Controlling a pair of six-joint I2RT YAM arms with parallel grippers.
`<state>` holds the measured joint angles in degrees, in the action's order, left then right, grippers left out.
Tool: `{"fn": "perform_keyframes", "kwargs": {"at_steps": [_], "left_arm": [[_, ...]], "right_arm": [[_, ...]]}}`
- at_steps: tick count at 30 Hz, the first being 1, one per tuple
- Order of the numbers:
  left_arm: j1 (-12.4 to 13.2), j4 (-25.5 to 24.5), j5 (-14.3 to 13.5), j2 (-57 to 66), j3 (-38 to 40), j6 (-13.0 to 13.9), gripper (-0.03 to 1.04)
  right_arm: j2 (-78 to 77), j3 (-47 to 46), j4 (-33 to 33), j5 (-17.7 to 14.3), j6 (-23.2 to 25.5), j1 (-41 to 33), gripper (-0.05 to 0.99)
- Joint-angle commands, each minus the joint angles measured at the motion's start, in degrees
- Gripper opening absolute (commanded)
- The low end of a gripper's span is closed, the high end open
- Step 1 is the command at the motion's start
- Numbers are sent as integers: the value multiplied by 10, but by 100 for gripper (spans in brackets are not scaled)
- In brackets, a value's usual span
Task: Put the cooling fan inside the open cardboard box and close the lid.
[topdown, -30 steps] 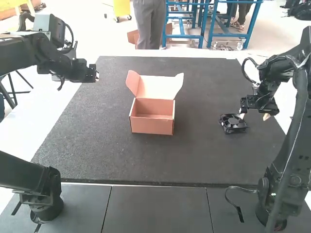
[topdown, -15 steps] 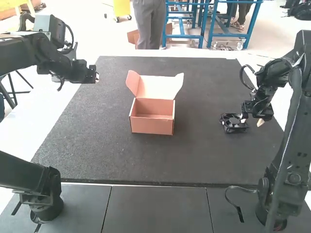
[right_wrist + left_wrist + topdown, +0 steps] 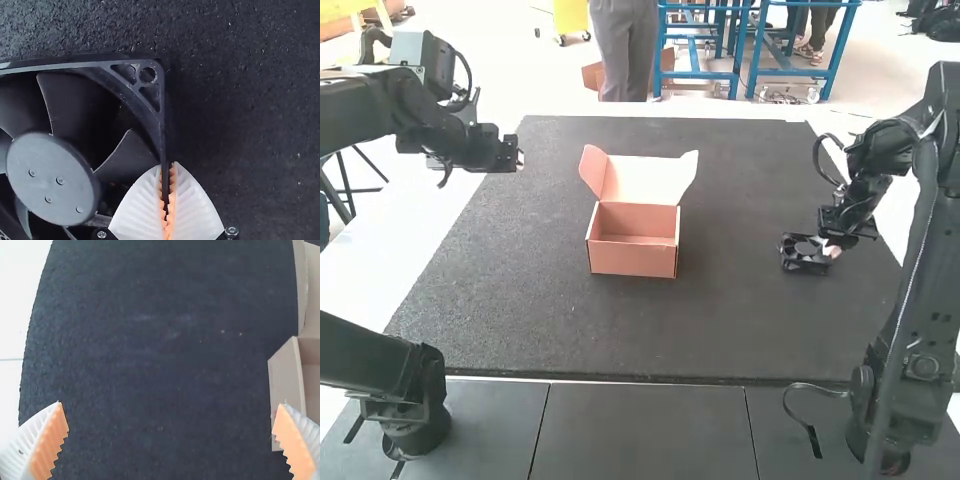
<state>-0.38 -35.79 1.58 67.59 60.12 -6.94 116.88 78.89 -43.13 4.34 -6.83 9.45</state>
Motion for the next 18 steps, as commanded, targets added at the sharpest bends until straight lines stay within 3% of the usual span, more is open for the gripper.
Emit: {"fn": "perform_keyframes", "kwargs": {"at_steps": [1,11,18], "left_arm": [[-2,10,4,-7,-9,-4,97],[-2,39,4,-7,-41,-4,97],[-4,50,3,-7,-59,0,97]], "right_arm": [[-52,50,-17,19,14,6,-1],[-199,92,-143,50,86,-26,-1],[-290,76,-155,68,202,-138,-1]]}}
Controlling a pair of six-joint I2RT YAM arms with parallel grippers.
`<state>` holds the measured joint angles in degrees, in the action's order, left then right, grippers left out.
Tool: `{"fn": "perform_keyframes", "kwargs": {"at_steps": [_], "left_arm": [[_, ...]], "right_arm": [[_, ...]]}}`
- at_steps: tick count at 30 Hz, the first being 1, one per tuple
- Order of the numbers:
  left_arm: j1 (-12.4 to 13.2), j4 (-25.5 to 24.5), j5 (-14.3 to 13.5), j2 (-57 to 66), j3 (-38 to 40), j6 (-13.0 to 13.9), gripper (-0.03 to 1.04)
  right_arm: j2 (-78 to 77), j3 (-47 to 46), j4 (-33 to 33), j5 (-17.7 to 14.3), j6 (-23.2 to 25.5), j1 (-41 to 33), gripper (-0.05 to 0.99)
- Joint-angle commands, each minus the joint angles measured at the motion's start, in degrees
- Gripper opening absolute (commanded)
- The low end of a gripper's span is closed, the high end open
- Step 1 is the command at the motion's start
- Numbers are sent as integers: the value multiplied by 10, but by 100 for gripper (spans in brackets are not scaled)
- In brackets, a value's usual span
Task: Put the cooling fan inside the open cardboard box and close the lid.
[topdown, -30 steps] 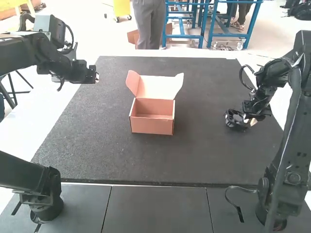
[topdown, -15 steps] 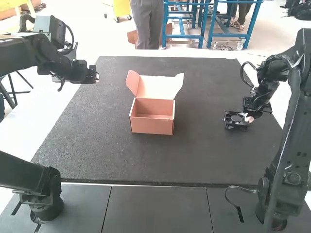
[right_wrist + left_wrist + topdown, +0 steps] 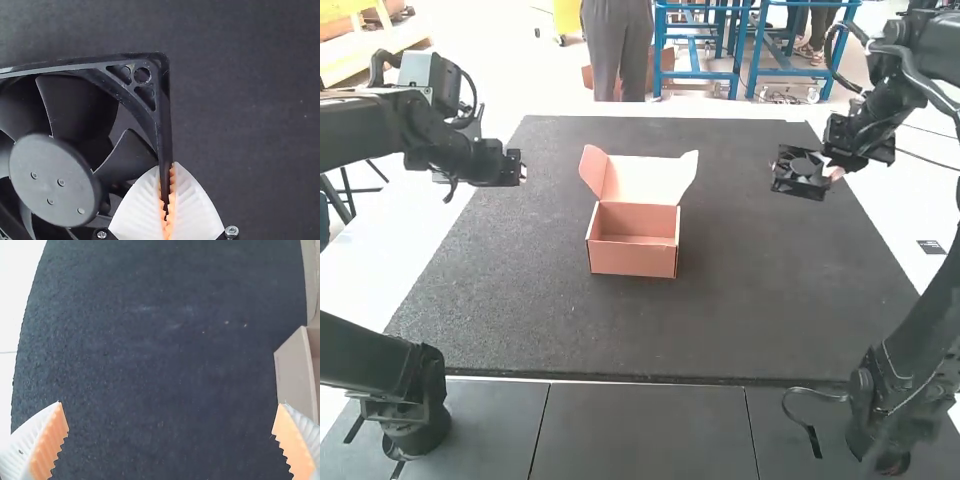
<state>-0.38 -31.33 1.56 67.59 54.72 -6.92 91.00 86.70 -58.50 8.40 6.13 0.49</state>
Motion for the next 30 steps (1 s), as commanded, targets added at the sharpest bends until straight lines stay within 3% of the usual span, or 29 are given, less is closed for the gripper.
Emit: {"fn": "perform_keyframes", "kwargs": {"at_steps": [1,7,12,23,30], "left_arm": [[-4,7,4,-7,-8,1,97],[-4,11,4,-12,-15,1,97],[-8,7,4,-19,-16,2,97],[-20,-12,1,-41,-17,1,97],[-19,-19,-20,-53,-22,0,97]], "right_arm": [[-39,-2,-1,28,90,-73,-1],[-54,-8,-4,28,186,-215,-1],[-51,-23,8,20,228,-289,-1],[33,-2,45,-8,248,-352,-1],[103,35,70,-9,254,-383,-1]]}}
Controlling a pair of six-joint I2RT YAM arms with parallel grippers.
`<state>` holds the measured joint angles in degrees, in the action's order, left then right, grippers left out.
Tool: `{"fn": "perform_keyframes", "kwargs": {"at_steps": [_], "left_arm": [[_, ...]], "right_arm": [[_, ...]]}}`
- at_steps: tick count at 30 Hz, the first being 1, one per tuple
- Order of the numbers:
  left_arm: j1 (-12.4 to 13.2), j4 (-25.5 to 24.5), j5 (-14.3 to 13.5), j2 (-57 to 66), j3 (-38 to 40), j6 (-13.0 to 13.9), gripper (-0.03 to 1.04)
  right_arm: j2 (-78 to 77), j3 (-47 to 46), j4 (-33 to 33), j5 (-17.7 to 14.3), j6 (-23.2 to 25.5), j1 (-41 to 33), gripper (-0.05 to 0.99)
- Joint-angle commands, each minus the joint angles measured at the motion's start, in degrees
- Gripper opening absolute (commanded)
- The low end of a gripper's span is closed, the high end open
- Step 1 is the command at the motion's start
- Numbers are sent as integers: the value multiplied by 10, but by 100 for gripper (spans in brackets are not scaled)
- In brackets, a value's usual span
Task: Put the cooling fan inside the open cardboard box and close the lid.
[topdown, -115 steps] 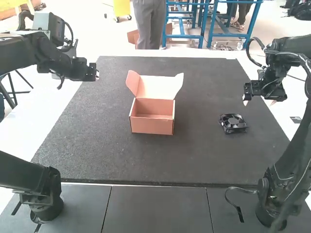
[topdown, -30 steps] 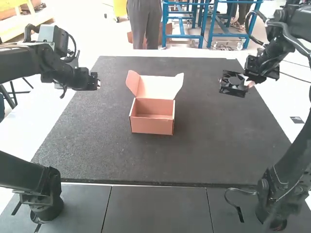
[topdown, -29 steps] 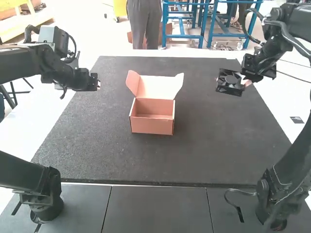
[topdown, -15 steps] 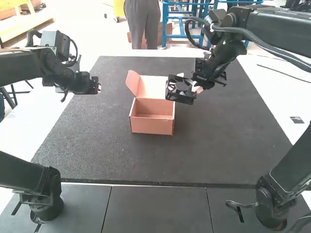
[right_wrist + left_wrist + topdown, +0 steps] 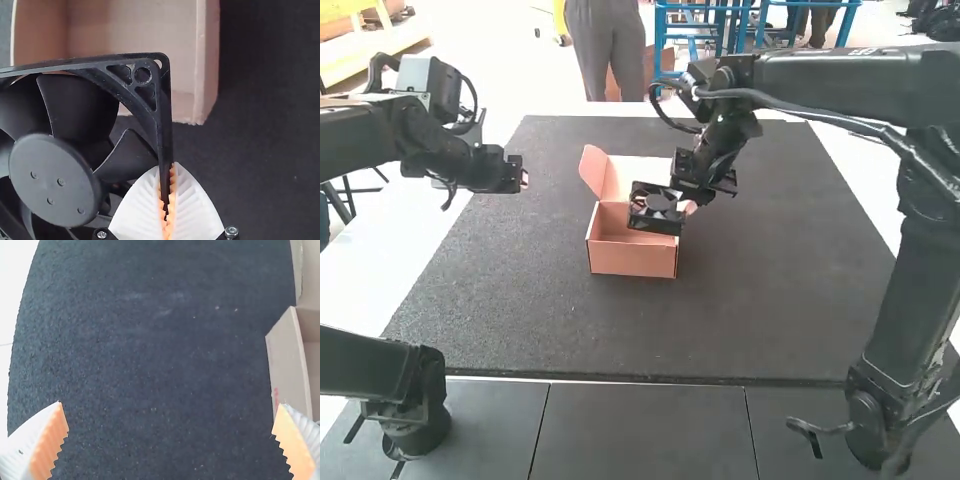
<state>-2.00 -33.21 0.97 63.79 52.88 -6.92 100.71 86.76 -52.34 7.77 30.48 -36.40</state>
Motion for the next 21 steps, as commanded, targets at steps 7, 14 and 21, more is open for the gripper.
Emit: {"fn": "perform_keyframes", "kwargs": {"at_steps": [7,14,21], "left_arm": [[-1,1,-25,-15,-5,-1,97],[1,0,-25,-15,-5,-1,97],[1,-1,-25,-15,-4,-2,97]], "right_arm": [[75,78,27,-7,8,-18,-1],[143,125,33,-21,1,-13,-1],[199,146,42,-39,0,-8,-1]]}}
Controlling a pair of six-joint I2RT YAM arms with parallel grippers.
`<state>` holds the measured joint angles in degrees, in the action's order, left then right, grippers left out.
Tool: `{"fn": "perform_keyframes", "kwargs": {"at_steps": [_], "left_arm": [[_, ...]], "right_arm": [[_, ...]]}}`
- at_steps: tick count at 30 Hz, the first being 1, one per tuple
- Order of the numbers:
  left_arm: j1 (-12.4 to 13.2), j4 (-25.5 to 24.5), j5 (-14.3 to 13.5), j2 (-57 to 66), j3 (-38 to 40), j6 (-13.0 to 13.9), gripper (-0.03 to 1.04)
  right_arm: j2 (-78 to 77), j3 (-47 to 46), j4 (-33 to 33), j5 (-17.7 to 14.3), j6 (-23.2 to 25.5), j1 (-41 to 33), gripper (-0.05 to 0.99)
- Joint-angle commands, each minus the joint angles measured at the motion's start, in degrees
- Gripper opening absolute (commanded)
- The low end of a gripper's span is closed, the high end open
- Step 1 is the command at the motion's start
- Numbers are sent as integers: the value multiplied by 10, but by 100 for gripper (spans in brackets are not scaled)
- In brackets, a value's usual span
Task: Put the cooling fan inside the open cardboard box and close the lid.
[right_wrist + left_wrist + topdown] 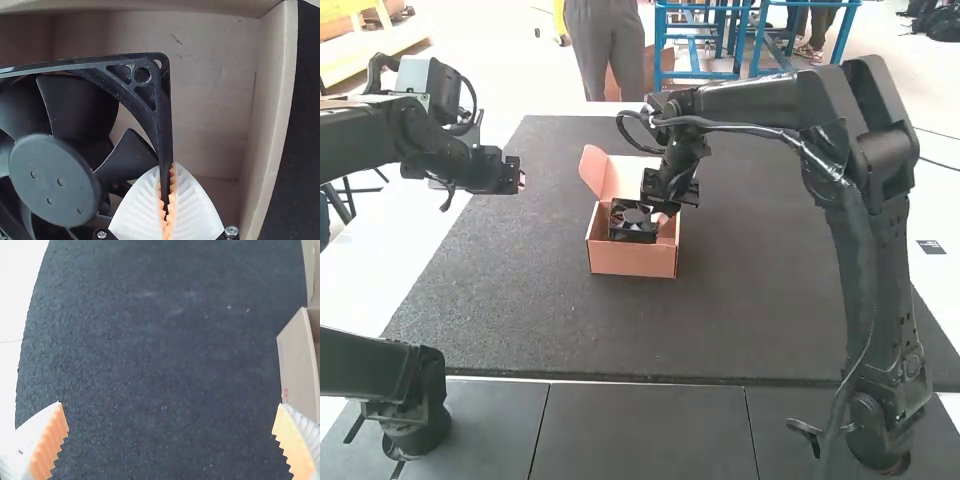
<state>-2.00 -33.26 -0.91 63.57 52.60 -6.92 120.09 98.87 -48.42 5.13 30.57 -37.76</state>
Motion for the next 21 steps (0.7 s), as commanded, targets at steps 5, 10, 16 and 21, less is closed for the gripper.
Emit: {"fn": "perform_keyframes", "kwargs": {"at_steps": [5,10,16,21], "left_arm": [[2,-4,-6,-13,1,-3,97],[2,1,-6,-13,2,-3,97],[-2,27,-6,-1,5,-3,97],[-4,40,-6,31,22,-3,97]], "right_arm": [[35,27,3,-27,-2,6,-1],[54,42,8,-21,-13,7,27],[54,120,-11,20,-30,30,50],[21,159,31,69,-22,66,66]]}}
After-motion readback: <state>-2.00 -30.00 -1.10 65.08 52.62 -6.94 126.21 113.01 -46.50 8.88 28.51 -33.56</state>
